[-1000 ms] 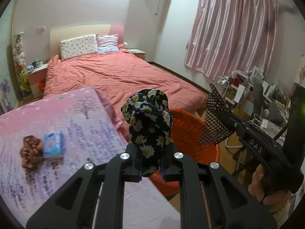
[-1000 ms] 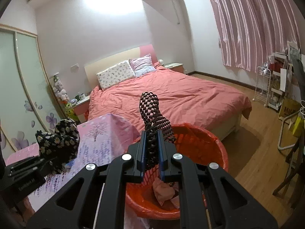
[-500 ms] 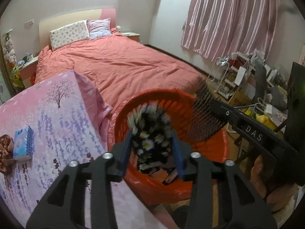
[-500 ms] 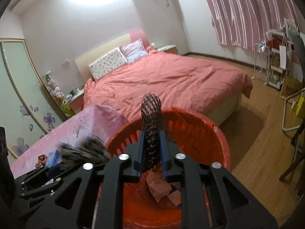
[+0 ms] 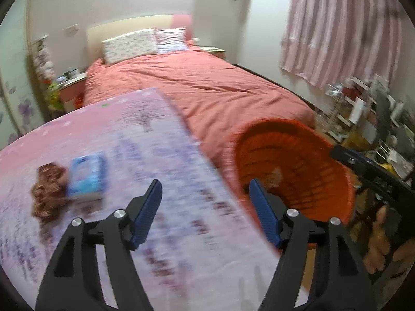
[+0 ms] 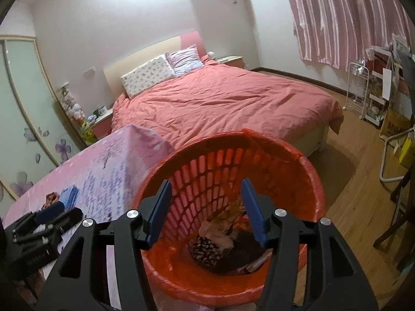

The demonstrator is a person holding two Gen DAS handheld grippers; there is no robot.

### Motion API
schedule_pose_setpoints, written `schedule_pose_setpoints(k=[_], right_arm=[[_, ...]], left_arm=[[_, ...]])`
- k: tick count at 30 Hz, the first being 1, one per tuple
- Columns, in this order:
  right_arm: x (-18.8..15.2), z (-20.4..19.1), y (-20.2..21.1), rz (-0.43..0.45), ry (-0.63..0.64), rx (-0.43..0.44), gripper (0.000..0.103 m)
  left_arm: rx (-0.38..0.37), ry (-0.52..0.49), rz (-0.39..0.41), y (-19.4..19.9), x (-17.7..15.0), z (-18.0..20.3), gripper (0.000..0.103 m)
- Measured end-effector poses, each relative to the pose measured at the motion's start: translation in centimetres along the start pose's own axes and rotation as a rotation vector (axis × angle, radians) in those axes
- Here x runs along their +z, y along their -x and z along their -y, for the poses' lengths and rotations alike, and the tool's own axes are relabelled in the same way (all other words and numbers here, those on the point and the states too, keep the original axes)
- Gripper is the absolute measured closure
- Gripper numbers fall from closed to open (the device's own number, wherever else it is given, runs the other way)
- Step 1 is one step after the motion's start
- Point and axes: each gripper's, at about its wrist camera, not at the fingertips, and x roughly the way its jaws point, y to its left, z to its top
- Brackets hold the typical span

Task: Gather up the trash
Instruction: 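Return to the bed and grasp the brown plaid scrunchie with the left tool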

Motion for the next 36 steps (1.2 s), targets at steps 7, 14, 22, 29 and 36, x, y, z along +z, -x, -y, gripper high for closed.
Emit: schedule_pose_setpoints(k=[7, 14, 22, 29, 36], right_arm=[[-1.1, -3.6, 0.4, -0.023, 0.076, 0.029, 0.046], [-2.3, -7.1, 0.2, -0.052, 0.152, 0.053, 0.046], [-2.8, -8.9, 0.2, -0.068, 0.180, 0.063, 0.046], [-3.4, -10.9, -0.3, -0.096, 0.202, 0.080, 0.046], [-4.4, -14.0, -1.0, -0.128, 0.262, 0.117, 0.046]], left_arm=[[0.208, 0.154, 0.020, 1.8, -0.9, -10.3, 0.028], [0.281, 0.285, -0.031, 0.9, -1.2, -18.4, 0.021], [0.301, 0.261, -0.088, -1.7, -1.2, -19.8, 0.021], [0.333, 0.290, -0.134, -3.8, -0.1, -22.0, 0.052], [0.449, 0.278, -0.156, -0.6, -2.7, -25.0, 0.056]])
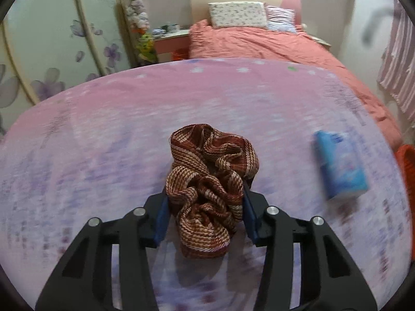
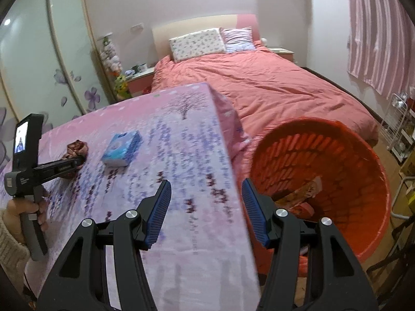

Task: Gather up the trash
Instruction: 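Return to the bed and grasp the brown plaid scrunchie with the left tool, then grasp the blue tissue packet with the right tool while the left tool holds the scrunchie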

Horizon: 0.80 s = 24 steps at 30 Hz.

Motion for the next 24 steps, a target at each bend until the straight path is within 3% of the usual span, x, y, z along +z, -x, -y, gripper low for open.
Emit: schedule_pose_setpoints(k=[2, 5, 15, 24], right_arm=[[0.0, -1.2, -0.4, -0.010, 0.019, 0.014, 0.046], [0.3, -3.2, -1.5, -0.040, 0.040, 0.045, 0.046], [0.9, -9.1, -5.5, -0.112, 0.058, 0.105, 0.046], [3.1, -12.2, -10.5, -0.159, 0.044, 0.064, 0.046]], left_arm=[[0.028, 0.005, 0.011, 0.1, -0.7, -1.9, 0.054], [-0.003, 0.048, 0.005, 0.0, -0.7, -3.7, 0.053], [-0.034, 0.080, -0.003, -0.2, -1.0, -4.7, 0.049], [-0.033, 0.079, -0.003, -0.2, -1.2, -5.0, 0.049]])
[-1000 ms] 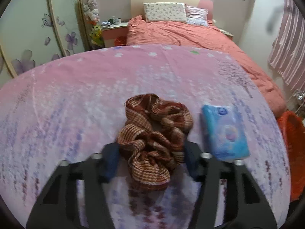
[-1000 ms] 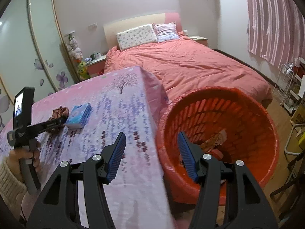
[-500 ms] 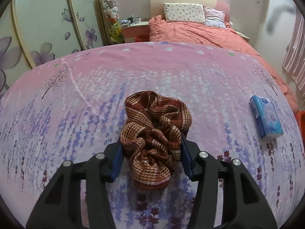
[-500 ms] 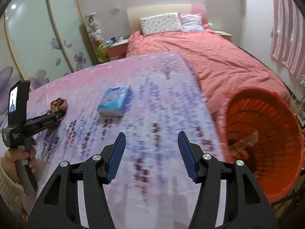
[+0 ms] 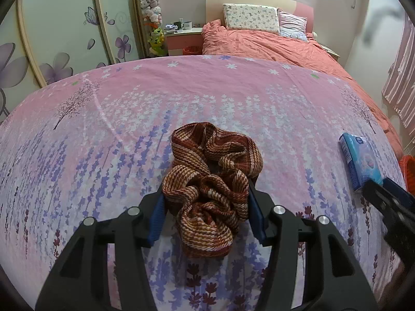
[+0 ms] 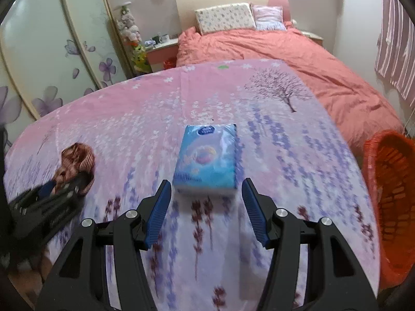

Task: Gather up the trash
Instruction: 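Grasp the blue tissue packet with the right tool while the left tool holds the scrunchie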

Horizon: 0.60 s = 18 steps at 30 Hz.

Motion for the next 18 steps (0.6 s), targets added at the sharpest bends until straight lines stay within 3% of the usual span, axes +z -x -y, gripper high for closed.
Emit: schedule_pose_setpoints(k=[8, 18], right_arm=[[0.7, -0.1, -1.3, -0.012, -0.009, -0.053, 0.050], [-4.0, 1.2, 2.9, -0.003, 0.106, -0.139, 0.049]], left_arm=[[0.000, 0.000, 0.000, 0.0, 0.0, 0.0, 0.049], [0.000, -0.001, 0.000, 0.0, 0.0, 0.0, 0.049]])
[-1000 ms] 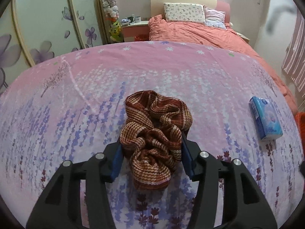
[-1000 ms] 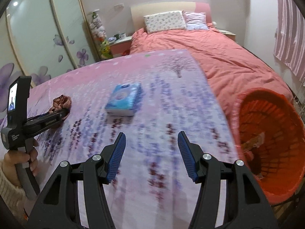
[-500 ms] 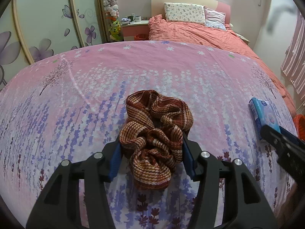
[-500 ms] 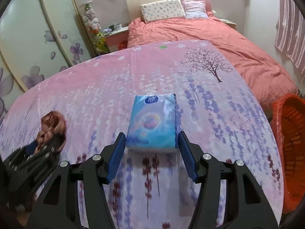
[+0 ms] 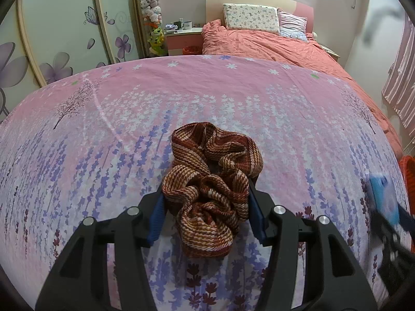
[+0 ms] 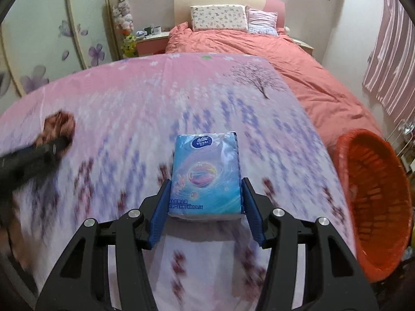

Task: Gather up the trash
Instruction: 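Grasp the blue tissue packet with the right tool while the left tool holds the scrunchie, then lift the scrunchie and tissue packet and carry them over the orange basket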

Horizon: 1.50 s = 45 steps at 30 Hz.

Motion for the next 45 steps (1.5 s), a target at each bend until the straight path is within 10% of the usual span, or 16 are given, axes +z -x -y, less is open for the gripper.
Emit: schedule_pose_setpoints(k=[45], right_arm=[[-0.4, 1.6, -0.2, -0.011, -0.053, 0.038, 0.045]], left_arm=[[-0.052, -0.043, 0.000, 0.0, -0.3, -0.1, 0.041]])
